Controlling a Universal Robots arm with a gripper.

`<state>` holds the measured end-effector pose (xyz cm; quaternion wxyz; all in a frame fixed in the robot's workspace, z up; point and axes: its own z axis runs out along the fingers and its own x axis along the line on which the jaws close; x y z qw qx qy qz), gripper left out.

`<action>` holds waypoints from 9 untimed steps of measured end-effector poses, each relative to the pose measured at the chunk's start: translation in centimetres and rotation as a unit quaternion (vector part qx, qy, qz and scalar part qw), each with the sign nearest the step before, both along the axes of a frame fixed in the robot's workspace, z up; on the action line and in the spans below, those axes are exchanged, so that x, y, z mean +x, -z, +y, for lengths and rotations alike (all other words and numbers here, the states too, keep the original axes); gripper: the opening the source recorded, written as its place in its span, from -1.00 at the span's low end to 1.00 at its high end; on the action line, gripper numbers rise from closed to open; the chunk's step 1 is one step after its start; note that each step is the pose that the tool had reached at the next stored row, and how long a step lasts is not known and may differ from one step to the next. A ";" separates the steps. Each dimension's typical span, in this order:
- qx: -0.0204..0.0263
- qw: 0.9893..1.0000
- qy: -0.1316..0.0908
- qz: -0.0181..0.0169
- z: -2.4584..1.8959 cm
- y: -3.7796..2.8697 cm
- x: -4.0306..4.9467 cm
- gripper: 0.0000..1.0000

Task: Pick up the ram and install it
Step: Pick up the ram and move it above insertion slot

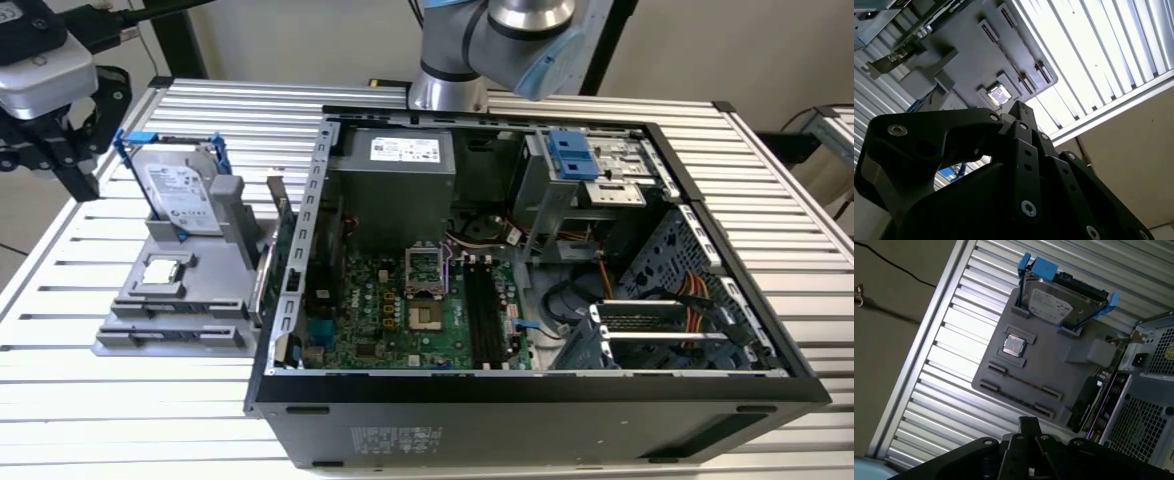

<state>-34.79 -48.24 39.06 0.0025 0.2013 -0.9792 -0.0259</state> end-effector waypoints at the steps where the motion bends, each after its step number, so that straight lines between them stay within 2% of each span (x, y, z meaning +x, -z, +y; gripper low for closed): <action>1: 0.000 1.000 -0.004 0.000 0.00 -0.01 0.00 -1.00; 9: 0.000 0.999 -0.042 0.000 0.00 -0.01 0.00 -1.00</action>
